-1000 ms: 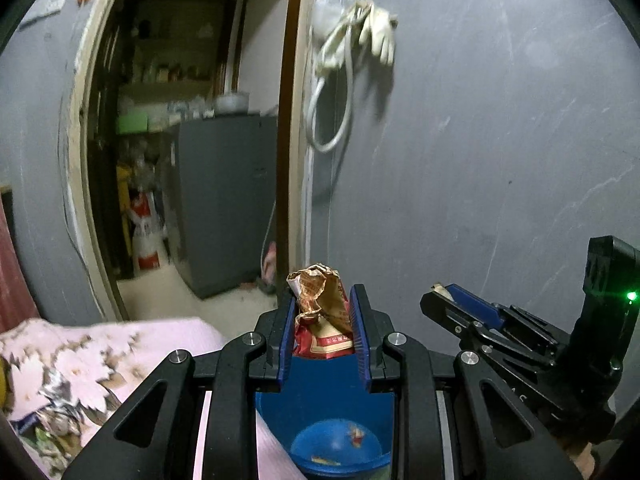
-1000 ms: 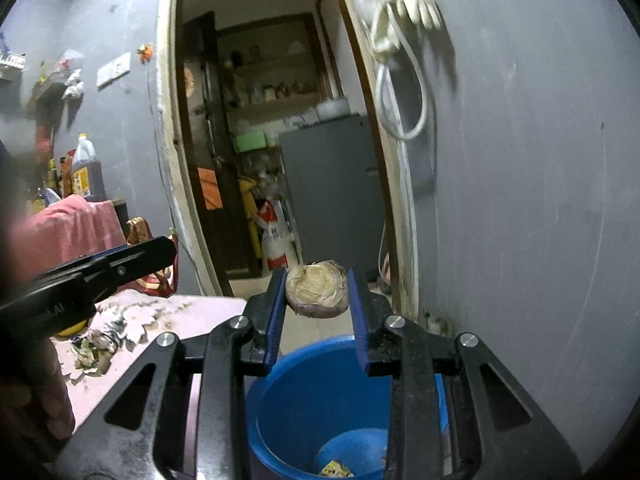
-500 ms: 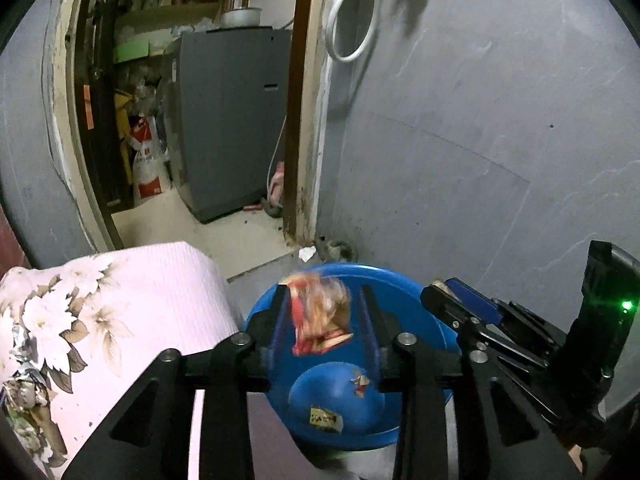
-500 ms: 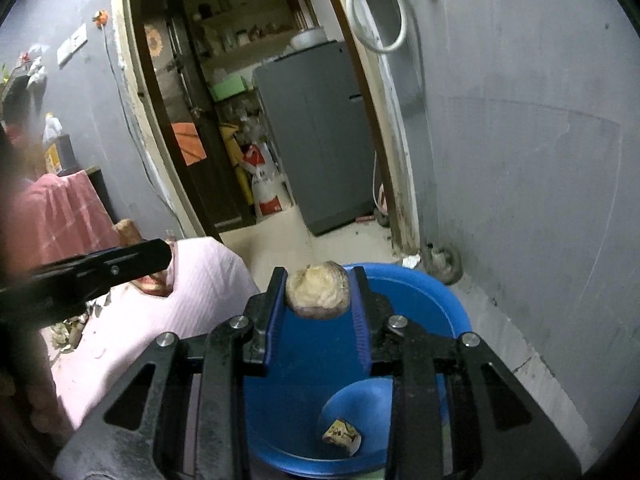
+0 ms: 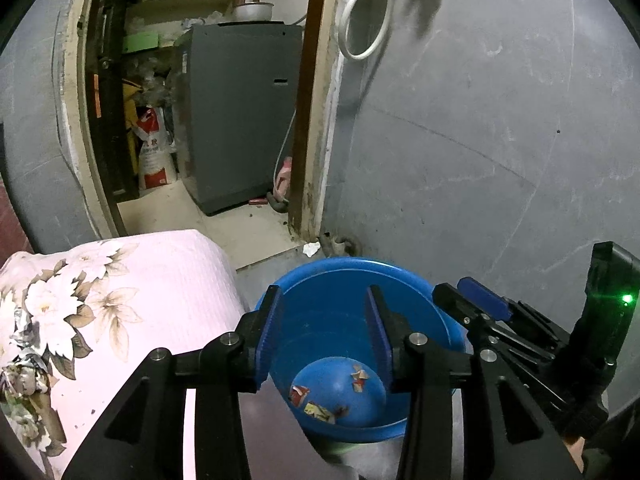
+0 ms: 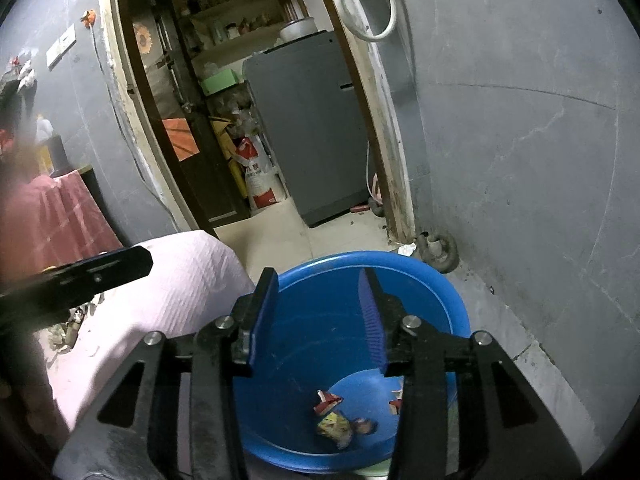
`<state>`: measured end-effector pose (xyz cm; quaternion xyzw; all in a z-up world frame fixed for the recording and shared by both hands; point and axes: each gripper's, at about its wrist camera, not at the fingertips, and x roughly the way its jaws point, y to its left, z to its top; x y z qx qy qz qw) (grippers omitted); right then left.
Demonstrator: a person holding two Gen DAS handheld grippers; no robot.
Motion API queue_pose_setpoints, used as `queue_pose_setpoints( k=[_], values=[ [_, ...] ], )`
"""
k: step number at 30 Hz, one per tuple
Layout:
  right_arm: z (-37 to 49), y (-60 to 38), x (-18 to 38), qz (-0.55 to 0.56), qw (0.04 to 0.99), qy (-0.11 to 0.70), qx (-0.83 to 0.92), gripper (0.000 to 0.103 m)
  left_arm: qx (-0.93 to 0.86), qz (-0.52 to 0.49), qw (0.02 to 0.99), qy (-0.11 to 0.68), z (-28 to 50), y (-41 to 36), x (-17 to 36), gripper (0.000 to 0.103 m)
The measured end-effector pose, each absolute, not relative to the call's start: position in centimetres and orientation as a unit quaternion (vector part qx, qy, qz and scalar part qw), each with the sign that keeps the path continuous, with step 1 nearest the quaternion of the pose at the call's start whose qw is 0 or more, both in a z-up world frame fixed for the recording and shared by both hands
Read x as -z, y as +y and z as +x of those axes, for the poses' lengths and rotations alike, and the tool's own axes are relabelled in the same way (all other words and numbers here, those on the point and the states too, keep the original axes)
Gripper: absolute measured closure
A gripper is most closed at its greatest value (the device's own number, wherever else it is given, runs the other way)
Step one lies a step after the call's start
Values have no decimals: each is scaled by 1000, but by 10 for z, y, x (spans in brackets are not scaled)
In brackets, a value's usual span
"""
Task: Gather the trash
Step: 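Open both tools to drop the pieces into the blue bucket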
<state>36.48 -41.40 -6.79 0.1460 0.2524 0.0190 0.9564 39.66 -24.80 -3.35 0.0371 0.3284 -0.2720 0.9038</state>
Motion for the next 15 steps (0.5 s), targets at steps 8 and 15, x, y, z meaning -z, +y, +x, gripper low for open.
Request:
queue_pose_setpoints(
  k=[8,15],
  values=[
    [354,-403,43,131,963,234,-25,53,269,21,912,309,385,-230,12,66],
    [338,-385,9,114,972,201,-31,51,260,2,927,271,364,-203,-19,66]
  ],
)
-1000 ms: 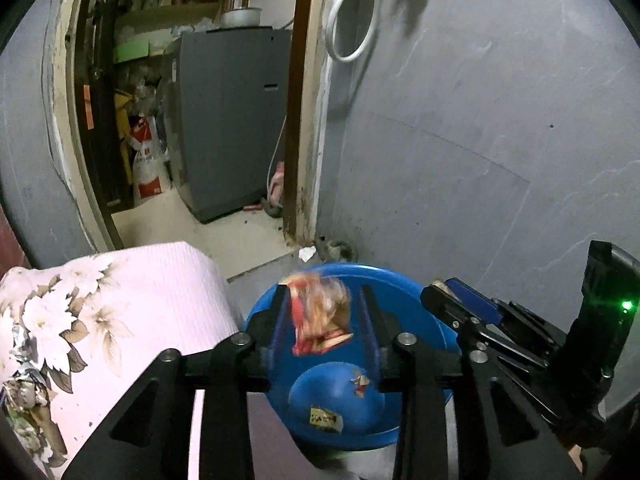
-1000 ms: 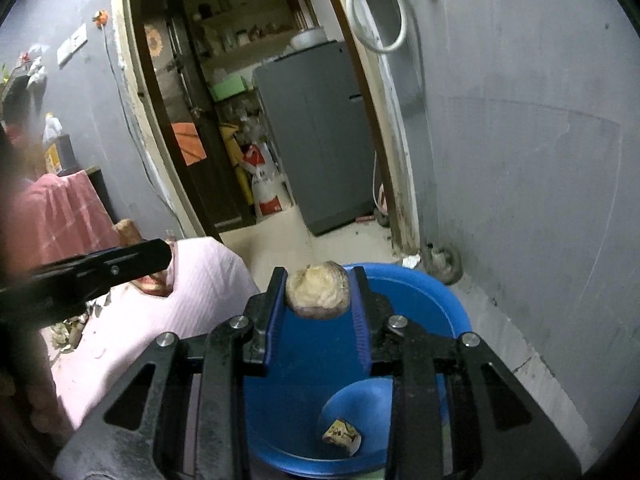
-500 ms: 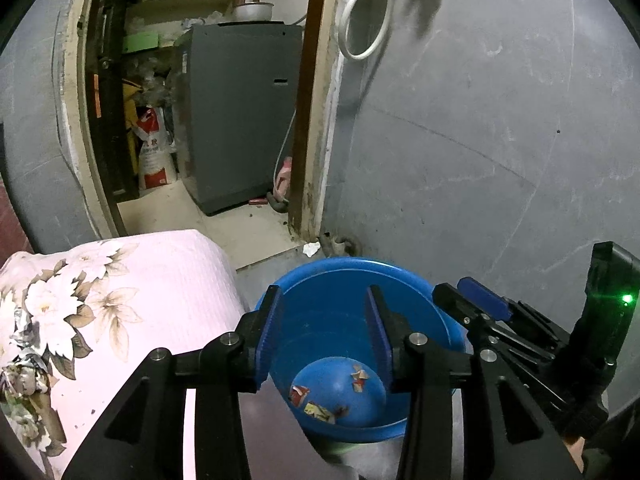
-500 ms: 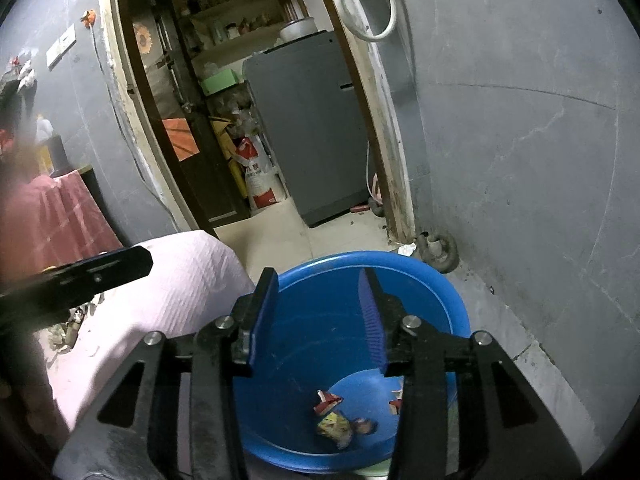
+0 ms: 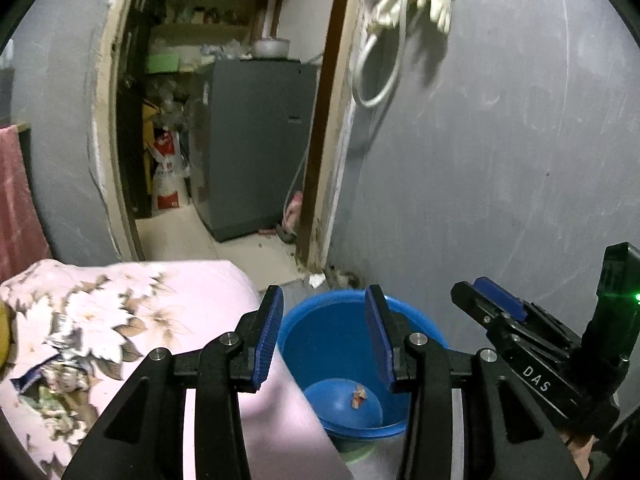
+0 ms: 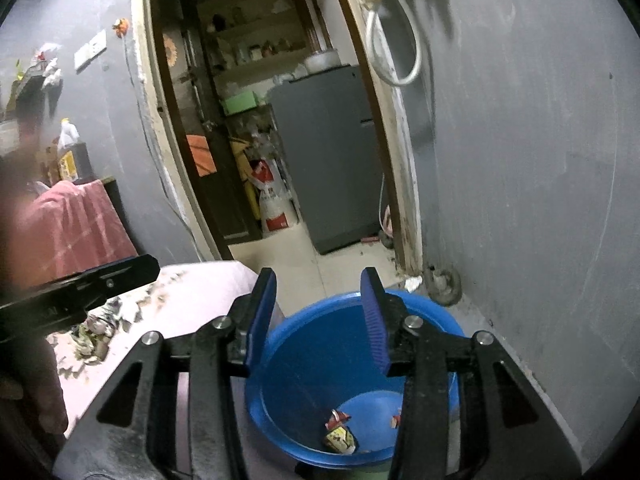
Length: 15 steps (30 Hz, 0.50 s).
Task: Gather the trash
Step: 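Open both tools to drop the pieces into the blue bucket, then move both tools back toward the remaining trash on the table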
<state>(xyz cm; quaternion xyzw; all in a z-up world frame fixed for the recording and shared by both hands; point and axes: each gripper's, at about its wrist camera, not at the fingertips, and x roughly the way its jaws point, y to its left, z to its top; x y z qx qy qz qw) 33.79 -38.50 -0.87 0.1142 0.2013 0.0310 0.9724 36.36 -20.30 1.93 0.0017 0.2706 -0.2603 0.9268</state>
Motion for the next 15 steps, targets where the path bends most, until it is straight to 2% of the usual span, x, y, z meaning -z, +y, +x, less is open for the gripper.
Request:
queue_pose_setpoints(
  k=[5,9,11,15],
  values=[
    [324,-367,-17,100,979,173,-38,45,248,-20,940,234,346,-174,-44,57],
    [313,-348,-36,88,984,148,-46,40,234,-32,949,208,332,-147,-61,54],
    [308,-339,-44,82,986,137,-50,36,225,-35,953,199,326,-135,-66,49],
    [301,-319,-57,73,989,116,-61,25,198,-49,962,180,311,-106,-74,42]
  ],
)
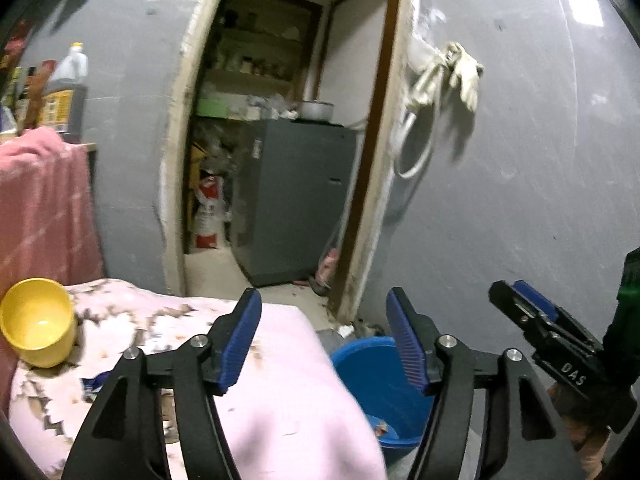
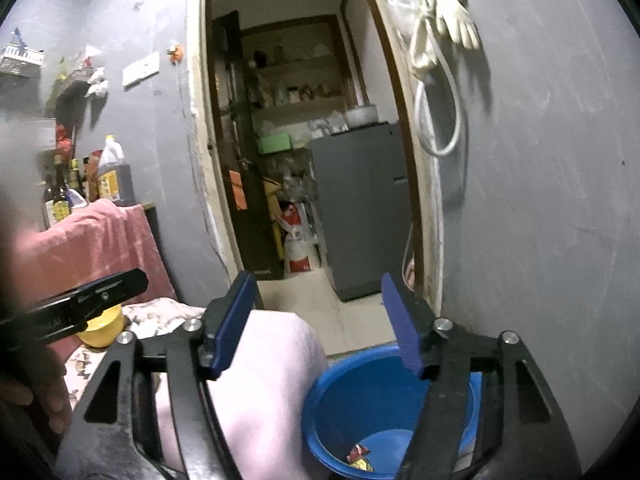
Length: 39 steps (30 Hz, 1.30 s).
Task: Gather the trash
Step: 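Move both tools back toward the remaining trash on the table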
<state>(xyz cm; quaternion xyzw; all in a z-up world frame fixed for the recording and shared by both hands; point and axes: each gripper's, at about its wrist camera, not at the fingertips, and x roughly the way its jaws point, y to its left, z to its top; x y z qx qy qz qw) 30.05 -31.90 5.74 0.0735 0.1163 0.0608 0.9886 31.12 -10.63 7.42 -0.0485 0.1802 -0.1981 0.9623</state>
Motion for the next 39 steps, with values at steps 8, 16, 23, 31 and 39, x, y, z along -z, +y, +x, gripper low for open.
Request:
queue_pose_setpoints(
  k=[8,16,23,31,39],
  values=[
    [287,-283,-73,66,991,84,-83,0,133,-74,980,127,280,-57,-81,5],
    [270,-248,-81,59,991,53,-105,0,89,-60,989,103,254,-17,-79,5],
    [259,-215,-81,54,990,34,-128,0,57,-62,993,87,232,20,-75,5],
    [256,-173,-74,39,986,28,-160,0,17,-68,994,79,218,59,-64,4],
    [263,-136,-59,12,982,31,-186,0,-10,-76,993,95,218,85,-44,4]
  ],
)
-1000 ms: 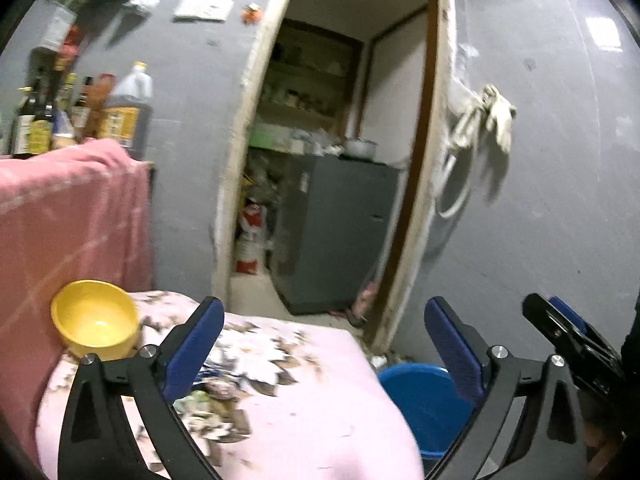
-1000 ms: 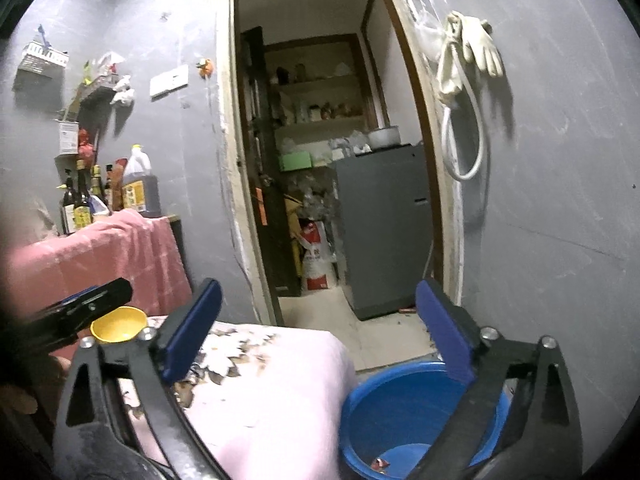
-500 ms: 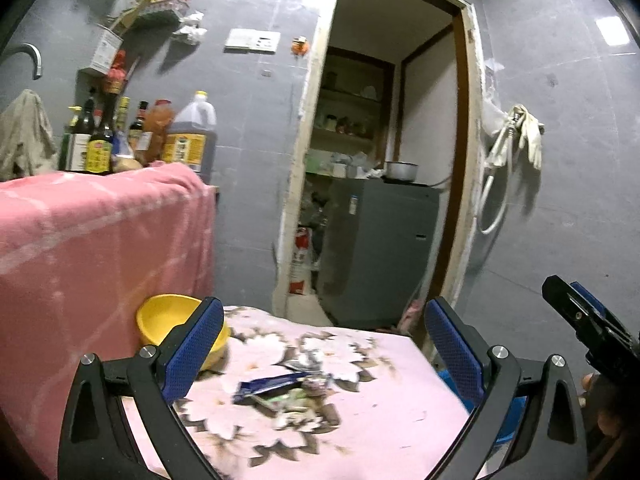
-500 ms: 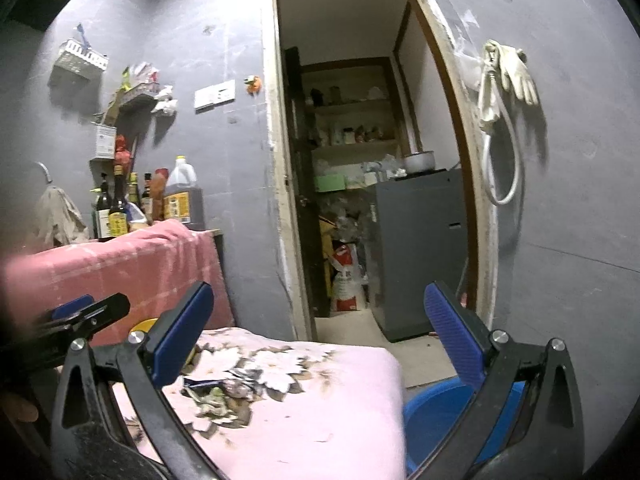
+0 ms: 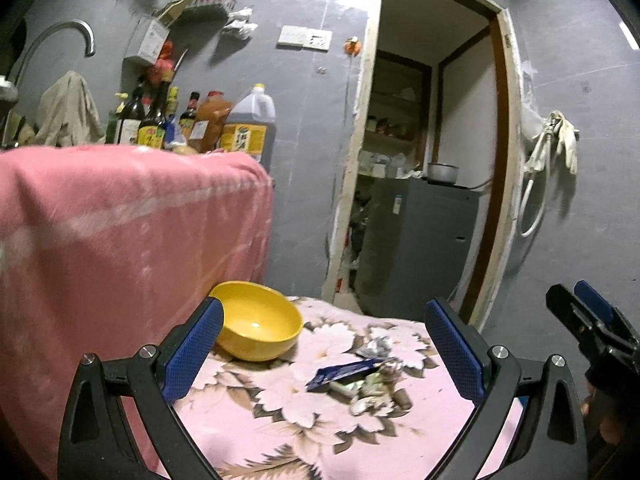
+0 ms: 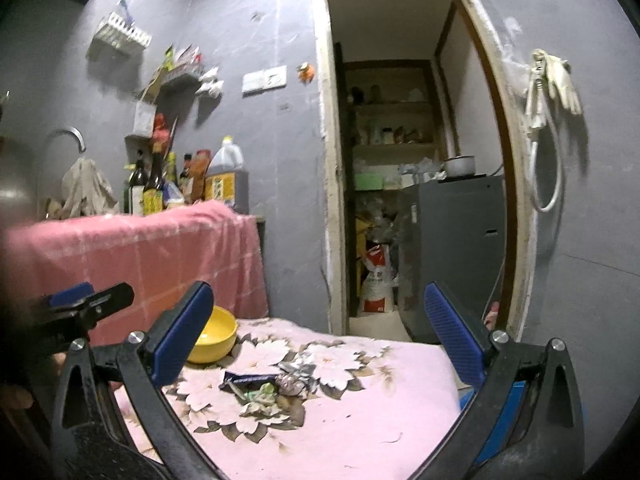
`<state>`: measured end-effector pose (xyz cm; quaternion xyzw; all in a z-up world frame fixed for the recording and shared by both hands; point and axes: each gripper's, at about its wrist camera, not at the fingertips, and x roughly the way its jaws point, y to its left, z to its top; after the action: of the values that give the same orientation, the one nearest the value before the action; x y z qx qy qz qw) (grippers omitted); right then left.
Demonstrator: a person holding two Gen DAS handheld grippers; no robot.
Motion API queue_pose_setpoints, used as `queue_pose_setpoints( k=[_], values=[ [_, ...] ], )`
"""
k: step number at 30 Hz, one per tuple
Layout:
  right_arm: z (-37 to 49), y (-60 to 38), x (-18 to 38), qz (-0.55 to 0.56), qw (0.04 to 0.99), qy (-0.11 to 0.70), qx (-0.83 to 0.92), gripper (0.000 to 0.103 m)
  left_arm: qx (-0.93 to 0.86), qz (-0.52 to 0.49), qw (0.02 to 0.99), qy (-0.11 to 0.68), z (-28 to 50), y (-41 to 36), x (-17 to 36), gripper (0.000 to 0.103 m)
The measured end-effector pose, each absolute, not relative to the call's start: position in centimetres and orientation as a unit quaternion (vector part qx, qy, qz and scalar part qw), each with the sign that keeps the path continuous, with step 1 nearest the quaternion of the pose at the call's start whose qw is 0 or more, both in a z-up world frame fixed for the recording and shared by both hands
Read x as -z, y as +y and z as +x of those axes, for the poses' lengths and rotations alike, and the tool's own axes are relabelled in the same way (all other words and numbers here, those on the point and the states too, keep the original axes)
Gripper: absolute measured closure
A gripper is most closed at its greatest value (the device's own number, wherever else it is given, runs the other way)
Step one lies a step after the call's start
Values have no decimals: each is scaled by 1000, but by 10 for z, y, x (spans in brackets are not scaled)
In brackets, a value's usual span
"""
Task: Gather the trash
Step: 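Move both tools back toward the remaining trash on the table, then grasp the green-white paper scrap with the left tool while the right tool grasps the tan lump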
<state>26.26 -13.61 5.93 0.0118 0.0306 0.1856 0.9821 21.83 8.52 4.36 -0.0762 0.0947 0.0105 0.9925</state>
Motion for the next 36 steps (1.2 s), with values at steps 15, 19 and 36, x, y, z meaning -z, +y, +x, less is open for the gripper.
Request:
queue_pose_setpoints(
  k=[15,19,36],
  values=[
    [312,-103,-12,-38,970,124,-205,0,-29,-95,983,157,253,103,-4,4],
    [331,-101,1,-47,967,160,-195,0,-21,-107,976,188,270,104,7,5],
    [380,-98,45,-51,934,296,-196,11,25,-181,924,336,336,99,46,36]
  ],
)
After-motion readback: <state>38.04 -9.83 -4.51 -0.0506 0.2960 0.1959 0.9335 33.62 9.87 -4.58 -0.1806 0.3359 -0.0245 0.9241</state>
